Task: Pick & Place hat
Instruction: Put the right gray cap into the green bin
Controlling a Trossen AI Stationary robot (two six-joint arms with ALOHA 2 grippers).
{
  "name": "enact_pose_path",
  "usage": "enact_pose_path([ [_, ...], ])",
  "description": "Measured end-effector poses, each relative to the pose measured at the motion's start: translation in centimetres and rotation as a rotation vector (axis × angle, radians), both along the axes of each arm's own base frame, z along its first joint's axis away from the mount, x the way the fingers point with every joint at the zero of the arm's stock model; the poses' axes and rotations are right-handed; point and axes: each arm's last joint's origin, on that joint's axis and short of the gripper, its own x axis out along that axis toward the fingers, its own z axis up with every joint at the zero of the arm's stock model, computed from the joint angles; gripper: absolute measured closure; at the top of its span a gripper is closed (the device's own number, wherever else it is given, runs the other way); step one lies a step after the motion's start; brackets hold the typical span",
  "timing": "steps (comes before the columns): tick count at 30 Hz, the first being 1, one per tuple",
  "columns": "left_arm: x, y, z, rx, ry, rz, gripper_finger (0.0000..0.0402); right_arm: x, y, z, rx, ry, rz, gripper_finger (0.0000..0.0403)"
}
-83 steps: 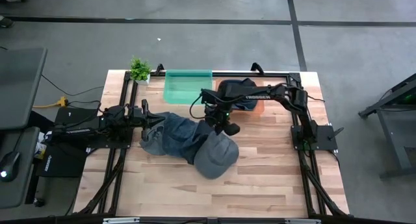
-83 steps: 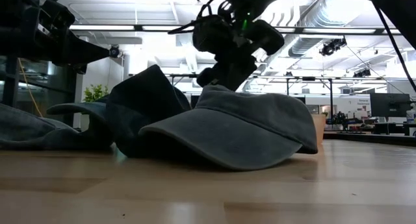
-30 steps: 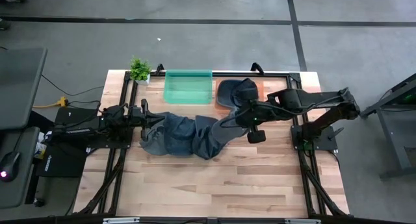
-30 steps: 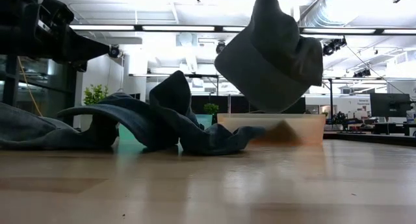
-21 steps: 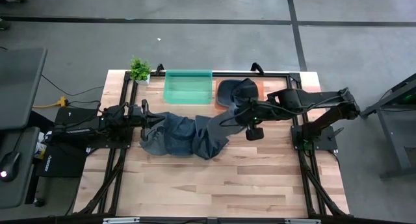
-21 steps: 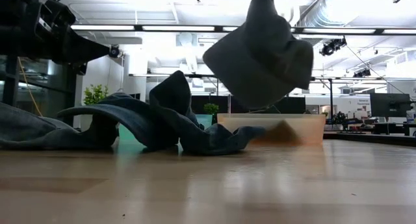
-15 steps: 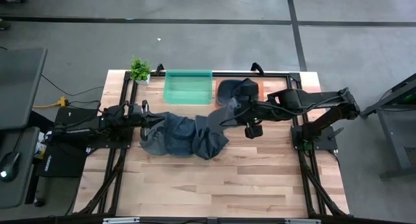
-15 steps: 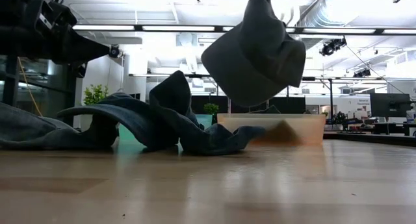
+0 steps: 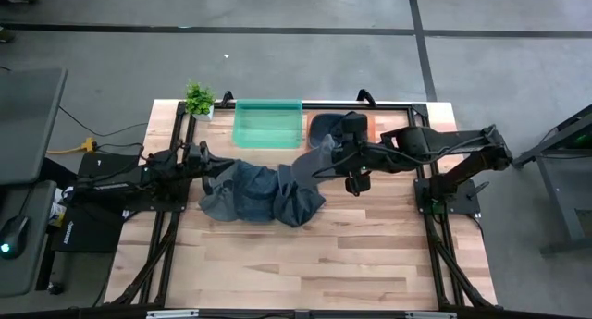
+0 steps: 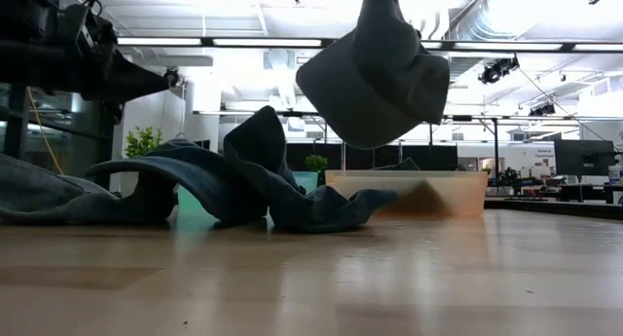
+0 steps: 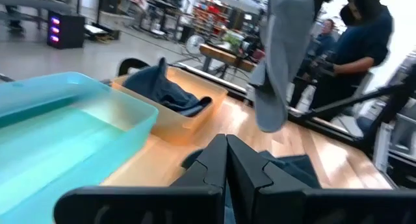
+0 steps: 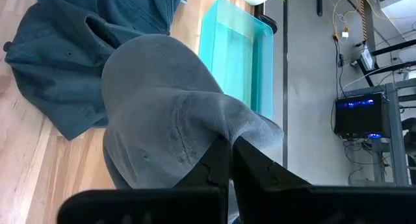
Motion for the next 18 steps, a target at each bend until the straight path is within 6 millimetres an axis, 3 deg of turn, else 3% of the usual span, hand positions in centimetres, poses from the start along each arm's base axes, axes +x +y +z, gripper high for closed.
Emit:
enact_pose_path([
  [14, 0.01, -0.03, -0.09, -0.008, 0.008, -0.011, 0.04, 0.11, 0.0, 0.1, -0.01, -0.008, 0.013, 0.0402],
  [18, 0.02, -0.04, 0.02, -0.014, -0.006, -0.017, 0.0367, 0.39, -0.26, 0.31, -0.018, -0.033, 0.018, 0.0402],
])
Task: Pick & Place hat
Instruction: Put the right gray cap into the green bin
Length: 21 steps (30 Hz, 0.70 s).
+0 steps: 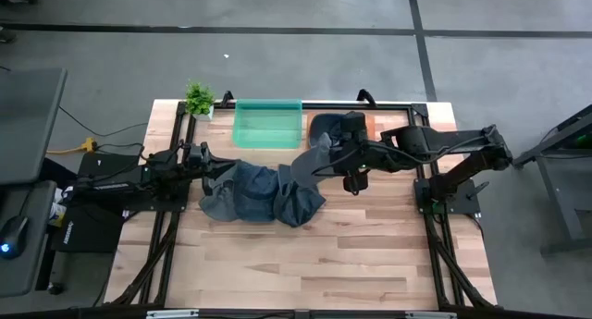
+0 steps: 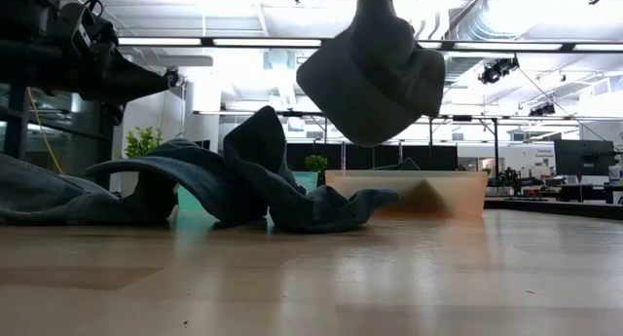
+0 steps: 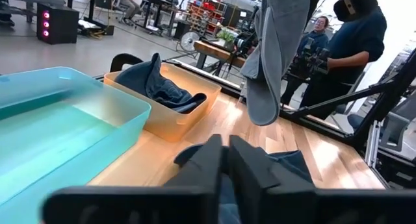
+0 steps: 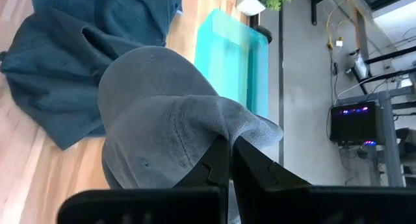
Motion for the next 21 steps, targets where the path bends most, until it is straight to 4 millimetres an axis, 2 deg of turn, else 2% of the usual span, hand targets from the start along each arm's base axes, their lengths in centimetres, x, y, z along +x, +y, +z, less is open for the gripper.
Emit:
enact_pose_path([
  [3, 0.0, 0.0, 0.2, -0.038, -0.028, -0.009, 0.0307, 0.5, -0.3, 0.4, -0.014, -0.047, 0.012, 0.0402],
  [9, 0.0, 0.1, 0.5, -0.163, -0.097, 0.045, 0.0161, 1.5, -1.0, 1.5, -0.059, -0.164, 0.045, 0.0402],
  [12, 0.1, 0.1, 0.7, -0.181, -0.118, 0.036, 0.011, 1.9, -1.3, 2.0, -0.06, -0.218, 0.068, 0.0402],
  [16, 0.5, 0.2, 0.8, -0.186, -0.126, 0.036, 0.0083, 2.4, -2.0, 2.6, -0.063, -0.279, 0.084, 0.0403],
  [21, 1.8, 0.4, 1.1, -0.144, -0.131, 0.042, 0.0089, 2.7, -3.0, 3.1, -0.061, -0.328, 0.1, 0.0403],
])
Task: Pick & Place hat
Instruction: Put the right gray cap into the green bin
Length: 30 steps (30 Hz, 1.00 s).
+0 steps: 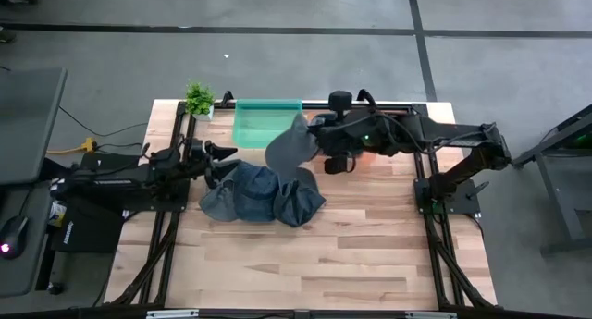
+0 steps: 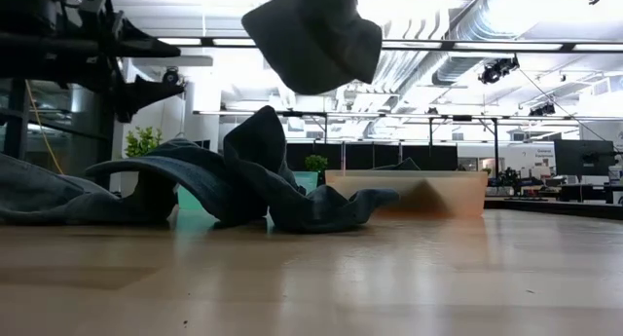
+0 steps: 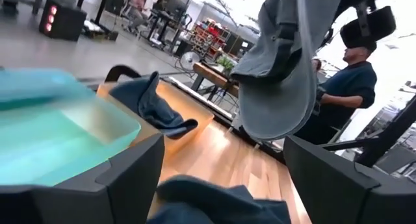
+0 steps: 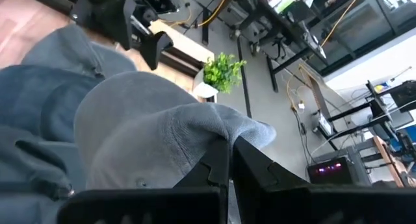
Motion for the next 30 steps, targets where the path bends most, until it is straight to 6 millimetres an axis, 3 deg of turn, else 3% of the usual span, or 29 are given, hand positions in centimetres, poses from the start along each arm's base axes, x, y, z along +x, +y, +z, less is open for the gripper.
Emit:
enact_pose_path([
  [7, 1.9, 0.2, 0.4, 0.142, -0.034, 0.009, 0.0102, 0.0, -1.5, 0.1, -0.01, -0.007, -0.04, 0.0403],
  [14, 3.9, 0.5, 0.0, 0.173, -0.025, 0.01, 0.0103, 0.0, -2.9, 0.3, 0.018, -0.042, -0.044, 0.0403],
  [30, 12.7, 1.7, 2.4, 0.317, 0.1, -0.022, 0.0103, -0.1, -4.9, 0.5, 0.029, -0.062, -0.106, 0.0403],
])
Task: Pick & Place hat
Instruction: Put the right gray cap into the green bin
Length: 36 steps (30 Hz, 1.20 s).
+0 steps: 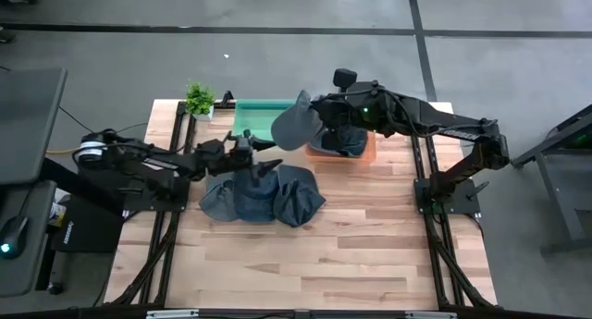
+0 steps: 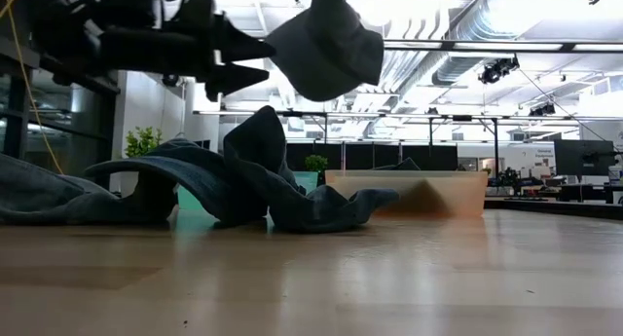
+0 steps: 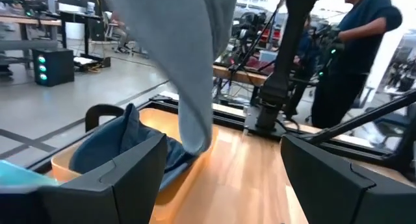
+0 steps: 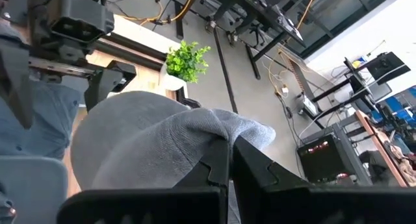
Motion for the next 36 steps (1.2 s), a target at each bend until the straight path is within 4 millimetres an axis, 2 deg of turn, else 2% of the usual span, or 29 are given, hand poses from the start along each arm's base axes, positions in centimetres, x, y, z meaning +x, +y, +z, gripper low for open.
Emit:
enact_pose_path([
  [9, 3.7, 0.7, 1.5, 0.021, -0.021, 0.047, 0.0103, -0.1, -0.3, -0.2, 0.011, 0.016, -0.011, 0.0403],
  [13, 4.7, 0.9, 1.7, 0.018, -0.009, 0.088, 0.0104, -0.2, -0.3, -0.3, 0.016, 0.031, -0.012, 0.0403],
  [16, 4.9, 1.0, 1.7, 0.014, 0.01, 0.113, 0.012, -0.3, -0.3, -0.5, 0.021, 0.048, -0.015, 0.0403],
  [21, 4.9, 1.2, 1.5, 0.008, 0.033, 0.166, 0.0198, -0.3, -0.3, -0.5, 0.027, 0.05, -0.018, 0.0403],
  [28, 4.9, 1.2, 1.4, 0.007, 0.047, 0.19, 0.0376, -0.3, -0.3, -0.5, 0.026, 0.05, -0.019, 0.0403],
  [36, 4.9, 1.2, 1.2, 0.03, 0.07, 0.191, 0.0393, -0.3, -0.3, -0.6, 0.033, 0.05, -0.005, 0.0402],
])
